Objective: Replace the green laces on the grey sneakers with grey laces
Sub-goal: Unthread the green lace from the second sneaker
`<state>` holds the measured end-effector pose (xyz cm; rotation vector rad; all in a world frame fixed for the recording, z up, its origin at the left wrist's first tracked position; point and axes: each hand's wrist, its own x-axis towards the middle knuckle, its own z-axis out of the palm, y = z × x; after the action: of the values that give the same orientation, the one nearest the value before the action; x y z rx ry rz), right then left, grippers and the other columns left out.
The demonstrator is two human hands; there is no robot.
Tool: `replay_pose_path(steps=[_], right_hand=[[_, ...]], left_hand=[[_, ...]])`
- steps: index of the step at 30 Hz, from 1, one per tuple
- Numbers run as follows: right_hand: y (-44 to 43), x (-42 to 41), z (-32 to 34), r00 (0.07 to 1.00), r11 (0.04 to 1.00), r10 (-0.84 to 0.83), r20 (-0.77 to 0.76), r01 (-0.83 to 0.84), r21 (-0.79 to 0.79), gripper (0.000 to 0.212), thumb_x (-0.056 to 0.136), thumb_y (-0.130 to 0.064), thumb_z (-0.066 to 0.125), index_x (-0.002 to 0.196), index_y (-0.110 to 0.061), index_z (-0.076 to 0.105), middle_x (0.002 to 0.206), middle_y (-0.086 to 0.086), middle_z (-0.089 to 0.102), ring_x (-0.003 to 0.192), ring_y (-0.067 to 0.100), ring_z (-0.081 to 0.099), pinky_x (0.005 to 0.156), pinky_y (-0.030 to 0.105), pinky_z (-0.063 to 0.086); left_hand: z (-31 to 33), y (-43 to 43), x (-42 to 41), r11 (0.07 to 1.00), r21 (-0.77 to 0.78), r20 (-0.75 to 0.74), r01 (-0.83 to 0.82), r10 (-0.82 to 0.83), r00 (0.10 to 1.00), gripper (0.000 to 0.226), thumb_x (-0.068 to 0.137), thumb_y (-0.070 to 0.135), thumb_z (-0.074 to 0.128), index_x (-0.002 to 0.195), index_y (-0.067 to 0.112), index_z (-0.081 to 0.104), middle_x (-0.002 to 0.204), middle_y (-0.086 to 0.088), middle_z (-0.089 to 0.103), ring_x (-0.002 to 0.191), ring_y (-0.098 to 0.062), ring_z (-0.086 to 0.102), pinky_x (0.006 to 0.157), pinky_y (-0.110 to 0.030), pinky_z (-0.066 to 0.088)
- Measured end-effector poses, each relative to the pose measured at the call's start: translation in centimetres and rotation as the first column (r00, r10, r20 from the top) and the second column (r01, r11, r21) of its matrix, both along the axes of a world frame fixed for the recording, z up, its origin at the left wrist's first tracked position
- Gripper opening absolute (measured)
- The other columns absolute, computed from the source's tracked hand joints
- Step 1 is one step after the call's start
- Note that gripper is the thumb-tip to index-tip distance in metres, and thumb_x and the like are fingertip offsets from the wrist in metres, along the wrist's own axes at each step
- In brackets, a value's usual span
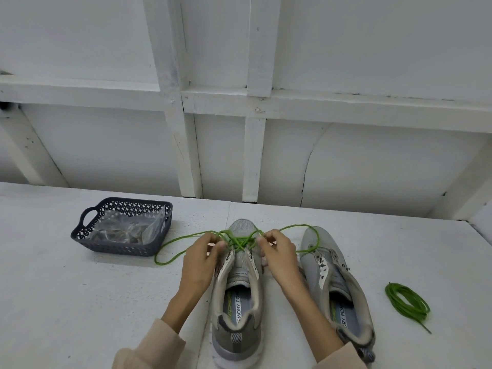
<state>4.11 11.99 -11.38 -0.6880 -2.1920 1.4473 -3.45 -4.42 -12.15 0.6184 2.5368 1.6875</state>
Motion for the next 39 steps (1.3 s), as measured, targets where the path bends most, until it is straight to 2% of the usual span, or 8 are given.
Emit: replay_pose_path(steps=[5,11,13,16,24,29,35,39], right_hand=[[-0.1,0.2,-1.0,0.995,0.999,0.023,0.099,-0.026,0.028,0.036,0.076,-0.060,0.065,0.077,-0.024,0.065,0.090,-0.005,0.065,0.077,0.013,0.061,0.072,0.039,0.052],[0.1,0.2,-0.7,0.987,0.990,-0.137,-0.088,0.136,-0.026,0.016,0.091,-0.023,0.065,0.076,-0.020,0.061,0.085,-0.004,0.063,0.068,0.008,0.054,0.066,0.033,0.043],[0.3,0.4,-0.6,0.980,0.985,-0.159,-0.120,0.150,-0.087,0.020,0.092,-0.030,0.064,0.076,-0.019,0.059,0.078,-0.006,0.062,0.062,0.006,0.049,0.063,0.031,0.039],[0.1,0.2,-0.8,0.992,0.998,0.044,0.117,-0.039,-0.042,0.029,0.081,-0.050,0.072,0.077,-0.022,0.065,0.082,-0.005,0.067,0.073,0.012,0.060,0.066,0.031,0.044],[0.3,0.5,-0.3,0.972,0.980,-0.199,-0.123,0.198,-0.027,0.023,0.092,-0.030,0.064,0.078,-0.011,0.063,0.079,0.002,0.062,0.068,0.013,0.052,0.064,0.027,0.038],[-0.5,0.4,-0.2,0.991,0.999,0.032,0.131,-0.026,-0.042,0.020,0.080,-0.038,0.075,0.070,-0.023,0.067,0.078,-0.006,0.069,0.078,0.011,0.064,0.073,0.033,0.048],[0.1,0.5,-0.4,0.916,0.947,-0.316,-0.247,0.290,-0.140,0.018,0.091,-0.021,0.066,0.076,-0.012,0.059,0.071,-0.006,0.061,0.067,0.007,0.055,0.063,0.023,0.040],[-0.2,-0.1,-1.3,0.999,0.994,-0.031,-0.016,0.029,-0.106,0.025,0.082,-0.034,0.076,0.073,-0.013,0.066,0.071,-0.004,0.067,0.063,0.001,0.056,0.065,0.023,0.044]], left_hand=[[-0.2,0.2,0.5,1.000,0.011,0.011,0.008,-0.008,1.000,0.010,0.088,0.028,0.069,0.080,0.024,0.066,0.080,0.006,0.069,0.079,-0.005,0.063,0.067,-0.022,0.053],[-0.4,-0.3,-0.2,0.981,0.130,0.011,-0.141,0.141,0.990,0.014,0.092,0.018,0.065,0.080,0.024,0.064,0.084,0.003,0.068,0.083,-0.015,0.063,0.064,-0.035,0.055],[-0.2,-0.6,-0.1,0.974,0.146,0.019,-0.171,0.170,0.985,0.009,0.092,0.029,0.065,0.084,0.025,0.065,0.087,0.006,0.068,0.085,-0.011,0.063,0.065,-0.028,0.049],[-0.2,-0.6,0.4,0.997,-0.065,0.013,-0.028,0.029,0.999,0.027,0.077,0.060,0.062,0.078,0.033,0.067,0.084,0.017,0.069,0.080,-0.001,0.060,0.067,-0.024,0.047],[-0.5,-0.5,0.2,0.982,0.021,-0.006,-0.186,0.186,0.982,0.027,0.084,0.056,0.059,0.081,0.030,0.065,0.086,0.014,0.067,0.080,-0.006,0.060,0.066,-0.031,0.045],[-0.7,0.1,0.5,0.992,-0.122,0.040,-0.041,0.047,0.998,0.023,0.080,0.056,0.066,0.075,0.033,0.064,0.083,0.016,0.068,0.077,-0.004,0.060,0.065,-0.029,0.044],[-0.4,-0.6,0.3,0.961,0.126,0.060,-0.245,0.239,0.969,0.021,0.091,0.044,0.063,0.079,0.026,0.061,0.087,0.008,0.067,0.083,-0.013,0.061,0.069,-0.033,0.043],[-1.0,-0.2,0.6,0.998,0.030,0.118,-0.060,0.056,0.991,0.041,0.071,0.068,0.061,0.076,0.027,0.065,0.081,0.010,0.068,0.076,-0.011,0.060,0.068,-0.030,0.046]])
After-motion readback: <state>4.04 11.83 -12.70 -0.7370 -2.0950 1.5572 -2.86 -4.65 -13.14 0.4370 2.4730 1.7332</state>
